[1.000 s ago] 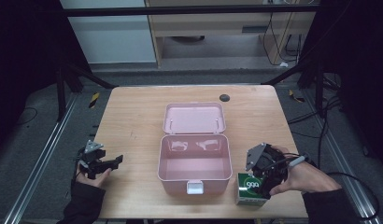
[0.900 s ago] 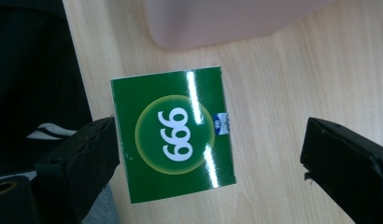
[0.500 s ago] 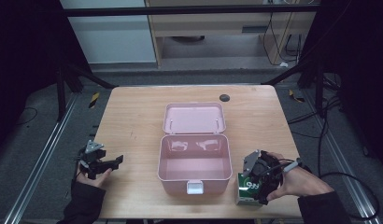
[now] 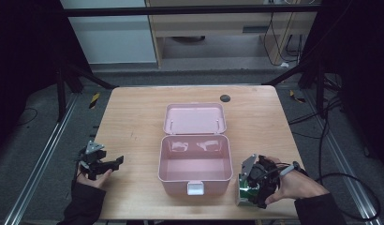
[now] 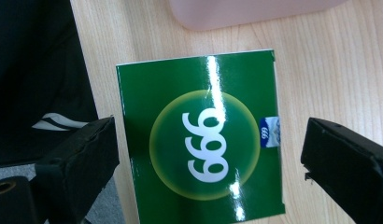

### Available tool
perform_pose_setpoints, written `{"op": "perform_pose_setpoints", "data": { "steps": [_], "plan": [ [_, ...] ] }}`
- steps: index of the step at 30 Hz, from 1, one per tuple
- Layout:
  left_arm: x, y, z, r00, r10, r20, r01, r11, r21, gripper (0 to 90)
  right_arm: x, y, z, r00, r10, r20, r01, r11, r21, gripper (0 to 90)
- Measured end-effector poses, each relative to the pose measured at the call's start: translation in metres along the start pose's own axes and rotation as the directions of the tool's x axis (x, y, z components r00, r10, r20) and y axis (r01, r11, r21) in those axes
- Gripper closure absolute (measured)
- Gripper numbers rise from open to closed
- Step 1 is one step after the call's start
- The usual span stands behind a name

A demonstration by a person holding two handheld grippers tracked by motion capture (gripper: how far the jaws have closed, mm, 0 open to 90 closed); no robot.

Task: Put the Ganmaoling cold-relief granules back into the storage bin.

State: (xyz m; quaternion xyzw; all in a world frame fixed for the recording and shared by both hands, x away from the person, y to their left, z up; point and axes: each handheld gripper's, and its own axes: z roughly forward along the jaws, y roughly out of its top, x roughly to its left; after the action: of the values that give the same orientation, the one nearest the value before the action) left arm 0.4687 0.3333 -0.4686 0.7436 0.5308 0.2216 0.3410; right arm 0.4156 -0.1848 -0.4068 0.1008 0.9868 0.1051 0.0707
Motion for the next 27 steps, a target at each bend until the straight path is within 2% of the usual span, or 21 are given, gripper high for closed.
{"op": "perform_pose_setpoints", "data": {
  "steps": [17, 27],
  "plan": [
    [0.0, 0.0, 0.0, 1.0, 0.003, 0.0, -0.003, 1.0, 0.004, 20.7, -0.001, -0.003, 0.018, 0.9994, -0.003, -0.036, 0.004, 1.0, 0.014, 4.7],
    [0.0, 0.0, 0.001, 1.0, 0.002, -0.001, -0.002, 1.0, 0.004, 20.9, -0.003, -0.006, 0.032, 0.9981, 0.012, -0.06, -0.011, 1.0, 0.015, 5.7]
  ]
}}
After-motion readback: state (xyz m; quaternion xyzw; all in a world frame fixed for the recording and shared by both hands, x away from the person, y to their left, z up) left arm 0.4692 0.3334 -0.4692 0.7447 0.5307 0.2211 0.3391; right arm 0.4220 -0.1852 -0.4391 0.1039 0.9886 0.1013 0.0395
